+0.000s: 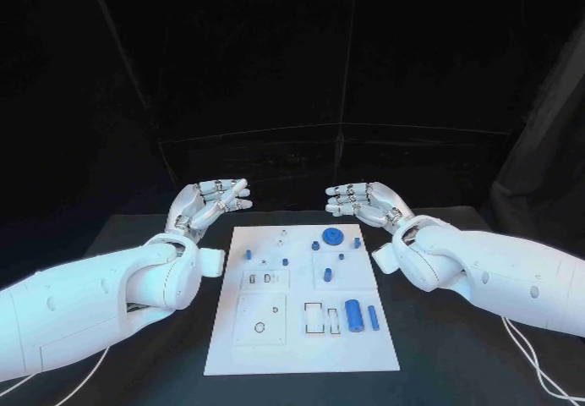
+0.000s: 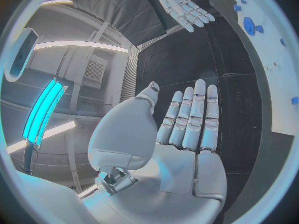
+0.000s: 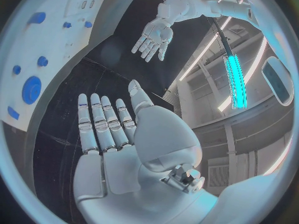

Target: Assemble the parts on the task board

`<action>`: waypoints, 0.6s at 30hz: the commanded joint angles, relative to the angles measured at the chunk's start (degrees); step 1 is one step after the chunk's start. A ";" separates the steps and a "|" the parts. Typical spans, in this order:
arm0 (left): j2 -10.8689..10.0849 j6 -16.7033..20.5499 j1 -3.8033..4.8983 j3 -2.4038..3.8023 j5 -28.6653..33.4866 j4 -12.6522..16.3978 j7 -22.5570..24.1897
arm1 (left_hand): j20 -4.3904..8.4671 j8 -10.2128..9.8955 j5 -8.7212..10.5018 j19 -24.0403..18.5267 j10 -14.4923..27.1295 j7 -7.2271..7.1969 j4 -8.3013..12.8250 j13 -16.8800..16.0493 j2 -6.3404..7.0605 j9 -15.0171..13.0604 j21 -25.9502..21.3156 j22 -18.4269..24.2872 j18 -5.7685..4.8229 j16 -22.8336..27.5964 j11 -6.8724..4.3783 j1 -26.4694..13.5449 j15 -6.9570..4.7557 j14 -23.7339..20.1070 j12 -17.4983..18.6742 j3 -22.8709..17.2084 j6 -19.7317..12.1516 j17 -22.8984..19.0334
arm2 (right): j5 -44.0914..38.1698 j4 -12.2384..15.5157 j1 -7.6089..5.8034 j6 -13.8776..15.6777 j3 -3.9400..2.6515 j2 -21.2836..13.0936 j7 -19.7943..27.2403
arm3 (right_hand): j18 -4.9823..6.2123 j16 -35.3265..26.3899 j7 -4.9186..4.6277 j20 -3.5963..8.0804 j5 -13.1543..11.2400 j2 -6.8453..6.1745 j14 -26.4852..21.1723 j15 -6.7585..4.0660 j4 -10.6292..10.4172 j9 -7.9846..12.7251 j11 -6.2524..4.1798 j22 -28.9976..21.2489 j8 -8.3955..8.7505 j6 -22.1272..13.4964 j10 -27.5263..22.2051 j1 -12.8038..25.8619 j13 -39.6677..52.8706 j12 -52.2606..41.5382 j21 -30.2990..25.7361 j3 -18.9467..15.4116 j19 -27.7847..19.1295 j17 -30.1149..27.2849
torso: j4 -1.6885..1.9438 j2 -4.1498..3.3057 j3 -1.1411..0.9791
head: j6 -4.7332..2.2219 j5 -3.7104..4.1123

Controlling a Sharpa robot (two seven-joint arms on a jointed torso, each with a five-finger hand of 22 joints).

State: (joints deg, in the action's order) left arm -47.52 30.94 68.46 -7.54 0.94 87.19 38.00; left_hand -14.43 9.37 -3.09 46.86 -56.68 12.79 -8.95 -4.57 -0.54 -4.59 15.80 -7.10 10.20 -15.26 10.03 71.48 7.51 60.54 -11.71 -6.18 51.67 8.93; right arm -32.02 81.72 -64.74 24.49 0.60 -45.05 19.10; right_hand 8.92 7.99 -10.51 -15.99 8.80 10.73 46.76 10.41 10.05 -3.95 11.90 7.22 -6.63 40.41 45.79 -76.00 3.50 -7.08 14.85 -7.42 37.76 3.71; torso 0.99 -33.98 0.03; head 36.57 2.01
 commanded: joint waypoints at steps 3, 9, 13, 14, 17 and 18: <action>-1.51 -4.37 0.14 0.04 -3.43 2.08 -1.27 | 0.61 -0.76 0.08 2.52 -2.85 -0.27 2.12 0.52 -0.28 0.70 -1.24 1.23 0.47 1.58 -0.66 1.55 -0.61 2.36 1.17 0.35 1.87 0.74 | -15.25 -1.55 -2.10 -2.22 -0.06 0.05 -3.78 | 1.54 3.67 -1.24 4.67 0.50 0.51 20.76 -5.30 5.41 0.13 -3.43 3.72 -0.30 13.76 16.07 -1.38 0.07 -0.22 10.04 1.28 16.51 1.17 | 0.56 -2.03 0.22 | -0.13 0.75; -3.38 -5.28 0.33 0.04 -3.64 4.85 -1.83 | 0.39 -1.98 0.11 2.87 -2.87 0.07 3.31 0.79 0.44 0.91 -2.65 2.33 0.38 3.74 -0.30 1.34 -0.21 1.79 2.88 1.29 1.83 0.84 | -31.02 -4.02 -4.39 -4.74 -0.12 1.27 -8.92 | 1.62 6.54 0.00 7.83 0.91 -0.11 30.82 -8.26 6.57 0.10 -5.50 7.25 0.27 17.07 20.82 -2.03 0.12 1.24 16.96 1.14 21.95 3.50 | 1.29 -4.07 0.58 | -0.48 1.44; -3.70 -5.79 0.35 0.04 -3.67 5.73 -2.09 | 0.17 -2.49 0.10 2.89 -2.62 0.26 3.49 0.80 0.53 0.91 -3.22 2.74 0.40 4.74 -0.08 0.85 0.04 1.35 3.61 1.79 1.69 0.78 | -41.36 -5.13 -4.97 -6.65 -0.18 2.48 -13.26 | 1.54 8.60 0.47 9.05 1.11 -1.04 35.39 -9.34 6.56 0.14 -6.02 9.53 0.78 18.07 21.53 -2.34 0.15 2.52 21.03 0.84 24.06 5.38 | 1.88 -5.19 0.91 | -0.67 1.91; -3.69 -5.91 0.36 0.04 -3.67 5.84 -2.14 | 0.13 -2.59 0.10 2.89 -2.56 0.28 3.54 0.81 0.51 0.91 -3.32 2.81 0.40 4.92 -0.05 0.80 0.08 1.28 3.74 1.84 1.67 0.78 | -43.95 -5.41 -5.07 -7.18 -0.20 2.85 -14.48 | 1.56 9.42 0.60 9.28 0.97 -1.12 36.76 -9.62 6.52 0.15 -6.15 10.12 0.94 18.26 21.72 -2.25 0.18 2.73 22.08 0.75 24.62 6.01 | 1.98 -5.40 0.96 | -0.66 1.93; -3.73 -6.11 0.36 0.04 -3.68 6.31 -2.29 | 0.03 -2.84 0.10 2.89 -2.38 0.35 3.72 0.81 0.41 0.90 -3.61 2.98 0.40 5.39 0.05 0.73 0.19 1.10 4.11 1.97 1.60 0.76 | -50.74 -5.85 -5.39 -8.56 -0.23 3.74 -18.10 | 1.53 11.22 0.91 9.72 0.45 -1.43 38.89 -10.04 6.49 0.18 -6.40 11.65 1.57 18.52 21.83 -1.92 0.19 3.32 24.66 0.38 25.30 7.71 | 2.35 -6.19 1.08 | -1.05 2.17; -3.77 -6.14 0.36 0.04 -3.68 6.54 -2.33 | 0.01 -2.89 0.10 2.88 -2.33 0.38 3.77 0.82 0.38 0.90 -3.67 3.02 0.39 5.50 0.08 0.72 0.22 1.06 4.20 1.99 1.59 0.75 | -52.78 -5.91 -5.53 -9.01 -0.24 3.97 -19.19 | 1.54 12.27 1.05 9.86 0.33 -1.52 39.61 -10.19 6.44 0.18 -6.52 12.21 1.77 18.58 21.76 -1.76 0.19 3.41 25.64 0.24 25.68 8.48 | 2.43 -6.44 1.11 | -1.13 2.25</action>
State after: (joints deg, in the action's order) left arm -51.23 26.49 68.71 -7.55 -1.99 93.34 35.98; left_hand -14.05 6.70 -3.09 49.61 -59.17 12.79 -5.29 -3.80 -0.09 -3.76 12.44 -4.16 10.20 -10.12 9.94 72.72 7.60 62.05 -7.86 -4.51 53.23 9.76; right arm -71.35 75.90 -70.01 18.91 0.45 -41.27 6.32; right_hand 9.82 19.62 -9.49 -6.13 9.33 9.56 83.96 0.39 16.53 -3.85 5.53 19.05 -5.07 58.75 67.47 -77.86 3.64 -3.95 39.84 -6.92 63.03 11.69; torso 2.91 -39.25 0.93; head 35.63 4.06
